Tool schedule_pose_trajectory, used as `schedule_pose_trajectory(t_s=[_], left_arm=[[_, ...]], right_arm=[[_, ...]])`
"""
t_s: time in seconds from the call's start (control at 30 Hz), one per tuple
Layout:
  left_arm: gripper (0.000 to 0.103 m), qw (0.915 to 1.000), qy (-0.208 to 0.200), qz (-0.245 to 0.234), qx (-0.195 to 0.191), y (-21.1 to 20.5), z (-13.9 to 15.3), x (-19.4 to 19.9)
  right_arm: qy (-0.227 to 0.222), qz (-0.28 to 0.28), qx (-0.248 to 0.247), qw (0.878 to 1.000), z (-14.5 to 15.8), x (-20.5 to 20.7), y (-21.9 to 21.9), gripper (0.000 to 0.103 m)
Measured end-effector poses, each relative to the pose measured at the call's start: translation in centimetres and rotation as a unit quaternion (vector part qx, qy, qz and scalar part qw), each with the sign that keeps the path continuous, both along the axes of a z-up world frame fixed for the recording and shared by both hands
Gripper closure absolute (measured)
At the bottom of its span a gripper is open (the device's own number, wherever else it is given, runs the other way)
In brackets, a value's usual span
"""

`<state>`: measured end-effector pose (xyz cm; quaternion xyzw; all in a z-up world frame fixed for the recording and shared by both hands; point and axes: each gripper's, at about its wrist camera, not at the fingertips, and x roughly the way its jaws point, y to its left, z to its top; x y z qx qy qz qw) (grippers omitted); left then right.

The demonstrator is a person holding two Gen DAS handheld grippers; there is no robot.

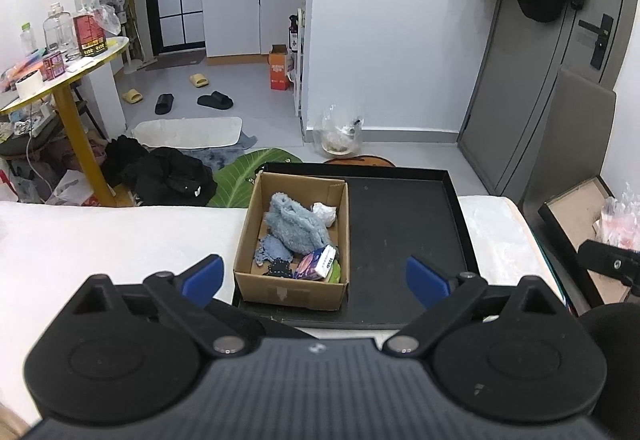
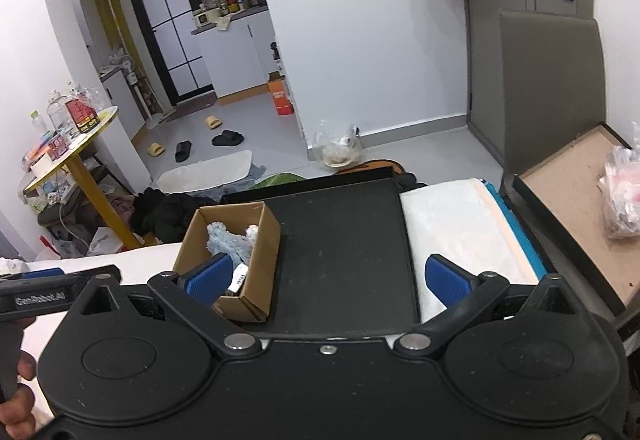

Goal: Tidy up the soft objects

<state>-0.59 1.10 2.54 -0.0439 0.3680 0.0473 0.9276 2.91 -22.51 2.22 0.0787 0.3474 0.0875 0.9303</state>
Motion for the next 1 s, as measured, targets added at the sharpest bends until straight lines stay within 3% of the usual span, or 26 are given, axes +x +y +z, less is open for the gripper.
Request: schedule_pose_trajectory(t_s=[0.37, 0.5, 1.0], left_arm=[[0.005, 0.9996, -0.019, -0.008, 0.018, -1.7, 0.6, -2.4], [0.005, 0.9996, -0.018, -0.008, 0.019, -2.2, 0.5, -2.9], [0.005, 0.9995, -0.022, -0.005, 0.023, -2.9, 0.3, -4.5]], right_arm=[[-0.006, -0.012, -0.017, 1.0, 0.0, -2.0, -0.4, 0.0], [0.007, -0.011, -0.002, 1.0, 0.0, -2.2, -0.7, 0.0], [-0.008, 0.002, -0.058, 0.998, 0.0, -3.5, 1.0, 0.0]])
